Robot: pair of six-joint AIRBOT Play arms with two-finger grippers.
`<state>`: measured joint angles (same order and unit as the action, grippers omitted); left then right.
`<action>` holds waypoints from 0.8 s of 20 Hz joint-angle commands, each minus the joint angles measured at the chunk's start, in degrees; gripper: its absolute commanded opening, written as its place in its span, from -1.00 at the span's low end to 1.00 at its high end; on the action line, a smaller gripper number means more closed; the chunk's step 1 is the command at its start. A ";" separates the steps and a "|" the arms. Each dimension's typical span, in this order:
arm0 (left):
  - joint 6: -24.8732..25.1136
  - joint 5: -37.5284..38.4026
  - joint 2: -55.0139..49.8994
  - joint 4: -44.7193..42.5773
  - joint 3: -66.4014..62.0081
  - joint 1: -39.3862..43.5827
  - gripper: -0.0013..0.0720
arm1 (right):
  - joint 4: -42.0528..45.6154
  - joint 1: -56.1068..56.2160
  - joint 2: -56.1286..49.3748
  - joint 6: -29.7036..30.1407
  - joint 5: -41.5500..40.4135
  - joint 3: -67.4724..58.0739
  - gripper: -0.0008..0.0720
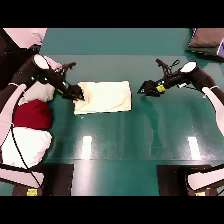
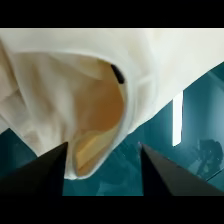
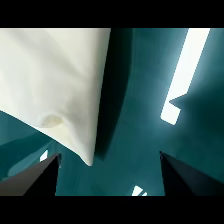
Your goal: Fold the shirts.
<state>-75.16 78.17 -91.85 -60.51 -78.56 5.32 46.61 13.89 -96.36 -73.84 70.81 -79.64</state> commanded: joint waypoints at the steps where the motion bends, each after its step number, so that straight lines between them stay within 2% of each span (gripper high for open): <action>1: 1.70 0.17 0.37 -1.11 4.42 0.55 -0.33 | -0.59 -0.20 0.07 -0.04 -0.39 0.11 0.92; 2: 1.68 0.74 1.01 -1.79 4.39 0.20 -0.78 | -0.61 -0.20 0.07 -0.04 -0.37 0.09 0.92; 3: 1.64 0.90 2.43 -3.10 4.39 -0.15 -0.91 | -0.59 -0.20 0.07 -0.07 -0.39 0.09 0.92; 5: 0.76 0.92 6.64 -8.61 4.42 -0.66 -0.91 | -0.61 -0.20 0.07 -0.07 -0.63 0.09 0.92; 7: -0.04 4.17 10.29 -13.51 4.42 -0.83 -0.91 | -0.66 -0.20 0.07 -0.07 -0.94 0.09 0.93; 8: -0.07 5.90 11.32 -14.12 4.42 -0.83 -0.62 | -0.98 -0.09 0.00 -0.04 -1.38 0.11 0.94; 9: -0.61 6.80 11.78 -14.03 4.42 -0.83 0.37 | -2.34 -0.04 -0.33 -0.02 -1.90 0.09 0.94; 10: -1.66 6.60 11.80 -14.01 4.42 -0.83 1.00 | -4.42 -0.07 -0.96 -0.02 -1.99 0.09 0.94; 16: -2.86 -1.44 13.77 -12.13 3.93 -0.83 0.97 | -13.40 5.16 -8.87 0.68 -2.73 0.02 0.94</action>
<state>-77.12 80.68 -79.48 -73.63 -74.41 4.54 37.69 16.38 -101.82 -73.82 68.99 -79.57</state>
